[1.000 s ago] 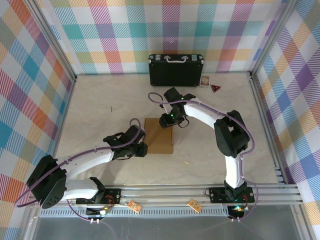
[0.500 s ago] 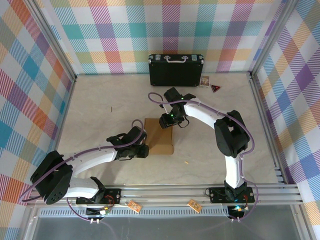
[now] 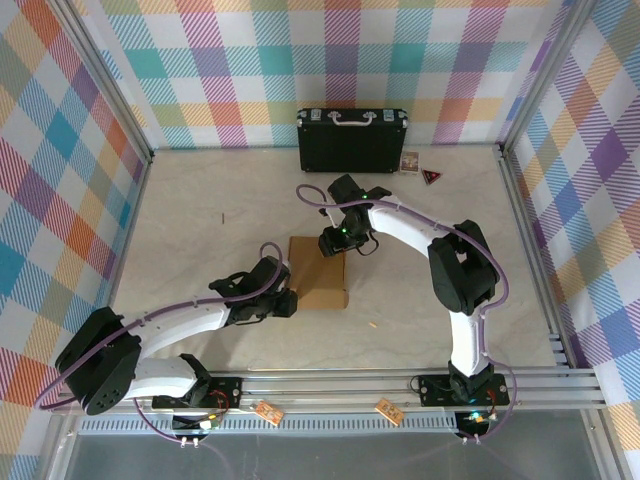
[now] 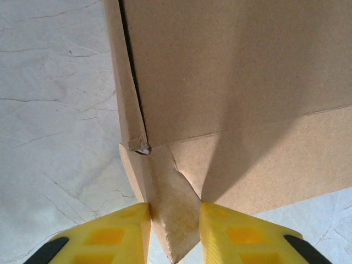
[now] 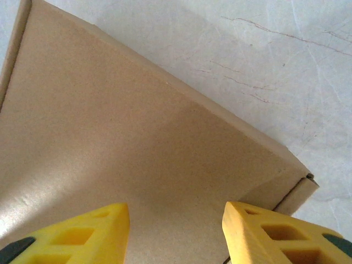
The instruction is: Fold the paper box
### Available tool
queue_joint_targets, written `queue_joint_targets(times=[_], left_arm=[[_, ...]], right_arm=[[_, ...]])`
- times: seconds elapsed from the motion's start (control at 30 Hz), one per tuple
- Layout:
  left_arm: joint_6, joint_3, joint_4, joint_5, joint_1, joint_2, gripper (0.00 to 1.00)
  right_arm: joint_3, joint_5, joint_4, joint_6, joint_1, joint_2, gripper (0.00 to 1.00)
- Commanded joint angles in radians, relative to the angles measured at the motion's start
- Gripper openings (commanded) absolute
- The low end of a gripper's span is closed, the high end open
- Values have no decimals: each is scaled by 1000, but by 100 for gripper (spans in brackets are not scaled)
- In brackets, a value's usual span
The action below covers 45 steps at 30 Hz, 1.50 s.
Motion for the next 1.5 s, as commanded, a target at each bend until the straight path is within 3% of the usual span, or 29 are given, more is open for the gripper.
queue_joint_targets(times=[0.0,0.87,1.13,1.47], left_arm=[[-2,-19,72,20,-7,-21,29],[16,6,33,56,-6,-58,27],[16,17,-39,-58,-5,-24,29],[16,1,-16,-47,-6,-24,30]], right_arm=[[-23,-2,-79,-4,3,74,50],[-19,-3,-87,-4,4,87,50],[-24,-2,-89,-4,4,83,50],[-26,-4,-88,-3,4,83,50]])
